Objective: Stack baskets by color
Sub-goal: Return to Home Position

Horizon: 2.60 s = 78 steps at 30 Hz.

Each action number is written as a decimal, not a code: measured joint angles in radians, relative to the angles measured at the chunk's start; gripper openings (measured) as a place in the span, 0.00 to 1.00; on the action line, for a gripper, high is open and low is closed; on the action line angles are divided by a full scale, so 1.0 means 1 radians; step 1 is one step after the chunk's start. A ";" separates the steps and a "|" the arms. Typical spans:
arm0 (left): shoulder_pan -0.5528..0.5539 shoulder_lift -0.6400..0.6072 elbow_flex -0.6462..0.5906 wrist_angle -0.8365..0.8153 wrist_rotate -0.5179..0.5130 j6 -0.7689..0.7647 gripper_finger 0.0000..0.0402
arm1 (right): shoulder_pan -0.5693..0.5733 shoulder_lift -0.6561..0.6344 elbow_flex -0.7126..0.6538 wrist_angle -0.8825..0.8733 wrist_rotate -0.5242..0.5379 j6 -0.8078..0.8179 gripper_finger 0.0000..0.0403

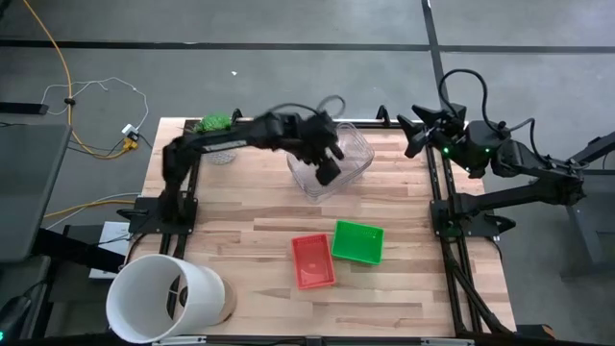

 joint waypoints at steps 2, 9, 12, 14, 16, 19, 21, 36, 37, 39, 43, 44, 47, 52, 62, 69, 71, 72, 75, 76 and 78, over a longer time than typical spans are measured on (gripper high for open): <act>0.009 -0.048 0.000 0.007 -0.027 0.021 0.53 | 0.000 0.000 0.000 -0.007 -0.018 0.000 0.65; 0.015 -0.244 0.000 0.014 -0.090 0.063 0.53 | 0.000 0.000 0.000 -0.059 -0.099 0.001 0.65; -0.004 -0.335 -0.041 0.082 -0.116 0.087 0.53 | 0.000 0.000 0.000 -0.067 -0.133 0.006 0.65; -0.018 -0.405 -0.101 0.140 -0.135 0.092 0.53 | 0.000 0.000 0.000 -0.068 -0.150 0.008 0.65; -0.034 -0.478 -0.182 0.220 -0.149 0.096 0.53 | 0.000 0.000 0.000 -0.067 -0.170 0.008 0.65; -0.046 -0.597 -0.340 0.353 -0.152 0.097 0.53 | 0.000 0.000 0.000 -0.066 -0.174 0.008 0.65; -0.056 -0.677 -0.460 0.451 -0.150 0.093 0.53 | 0.000 0.000 0.000 -0.065 -0.175 0.008 0.65; -0.221 -1.236 -1.190 0.919 -0.098 0.034 0.53 | 0.000 0.000 0.000 -0.068 -0.184 -0.044 0.65; -0.234 -1.270 -1.230 0.934 -0.097 0.027 0.53 | 0.000 0.000 0.000 -0.069 -0.195 -0.044 0.65; -0.256 -1.343 -1.308 0.959 -0.101 0.013 0.52 | 0.000 0.000 0.000 -0.070 -0.219 -0.044 0.65; -0.284 -1.474 -1.452 1.029 -0.105 -0.001 0.47 | 0.000 0.000 0.000 -0.071 -0.252 -0.023 0.65; -0.288 -1.504 -1.488 1.047 -0.106 -0.008 0.43 | 0.000 0.000 0.000 -0.071 -0.261 -0.013 0.65; -0.294 -1.592 -1.584 1.079 -0.103 -0.021 0.28 | 0.000 0.000 0.000 -0.071 -0.274 0.009 0.65; -0.286 -1.738 -1.703 1.077 -0.100 -0.019 0.03 | 0.000 0.000 0.000 -0.071 -0.315 0.009 0.65; -0.272 -1.977 -1.867 1.045 -0.084 -0.082 0.00 | 0.000 0.000 0.000 -0.073 -0.350 0.060 0.65; -0.272 -1.976 -1.936 1.086 -0.035 -0.096 0.00 | 0.000 0.000 0.000 -0.123 -0.356 0.098 0.65; -0.272 -1.978 -1.978 1.152 -0.033 -0.107 0.00 | 0.000 0.000 0.000 -0.139 -0.357 0.114 0.65; -0.272 -1.977 -2.008 1.187 -0.035 -0.117 0.00 | 0.000 0.000 0.000 -0.143 -0.358 0.123 0.65; -0.272 -1.975 -2.009 1.164 -0.060 -0.089 0.00 | 0.000 0.000 0.000 -0.148 -0.360 0.146 0.65; -0.272 -1.978 -2.007 1.166 -0.073 -0.067 0.00 | 0.000 0.000 0.000 -0.149 -0.368 0.151 0.65; -0.267 -1.978 -2.006 1.147 -0.099 -0.025 0.00 | 0.000 0.000 0.000 -0.158 -0.384 0.166 0.65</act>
